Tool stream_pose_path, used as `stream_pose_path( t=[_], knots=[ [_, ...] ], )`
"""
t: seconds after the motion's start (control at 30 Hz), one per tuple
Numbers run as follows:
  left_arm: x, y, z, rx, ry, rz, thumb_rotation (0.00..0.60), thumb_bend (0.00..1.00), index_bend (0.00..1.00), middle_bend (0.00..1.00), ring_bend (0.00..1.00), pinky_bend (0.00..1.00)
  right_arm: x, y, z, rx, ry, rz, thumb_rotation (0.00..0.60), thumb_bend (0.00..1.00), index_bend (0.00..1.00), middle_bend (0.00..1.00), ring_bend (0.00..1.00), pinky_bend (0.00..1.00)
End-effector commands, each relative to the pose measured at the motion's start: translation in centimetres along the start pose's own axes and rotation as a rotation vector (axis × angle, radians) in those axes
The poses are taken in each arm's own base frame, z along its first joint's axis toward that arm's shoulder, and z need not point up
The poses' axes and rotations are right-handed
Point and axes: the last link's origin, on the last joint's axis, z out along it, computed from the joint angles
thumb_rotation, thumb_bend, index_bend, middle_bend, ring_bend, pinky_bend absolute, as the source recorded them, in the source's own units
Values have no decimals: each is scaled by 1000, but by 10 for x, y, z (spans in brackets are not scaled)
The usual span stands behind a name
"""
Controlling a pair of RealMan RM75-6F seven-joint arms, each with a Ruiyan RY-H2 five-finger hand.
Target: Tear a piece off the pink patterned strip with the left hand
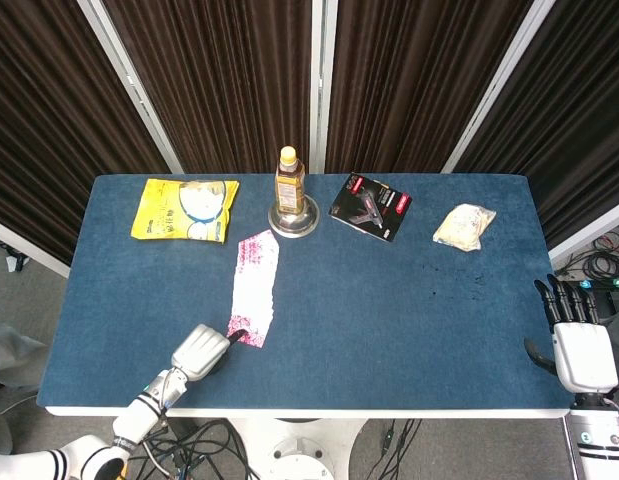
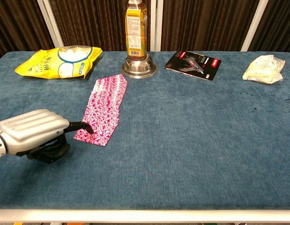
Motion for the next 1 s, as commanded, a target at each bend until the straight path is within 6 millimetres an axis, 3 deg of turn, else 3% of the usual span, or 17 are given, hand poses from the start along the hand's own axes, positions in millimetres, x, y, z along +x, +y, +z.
stream_pose_path(
  t=[0.03,0.43,1.0],
  knots=[
    [-1,0,2,6,2,4,600,613,188,889,897,873,0,1,1,-4,-2,2,600,171,0,0,0,0],
    [-9,-10,5,55,-17,20,600,613,186,889,897,872,-2,3,2,-12,-7,6,600,171,0,0,0,0],
    [-16,-52,-20,173,-48,5,600,613,186,886,896,872,-4,-6,3,0,-13,-7,600,173,0,0,0,0]
  ],
)
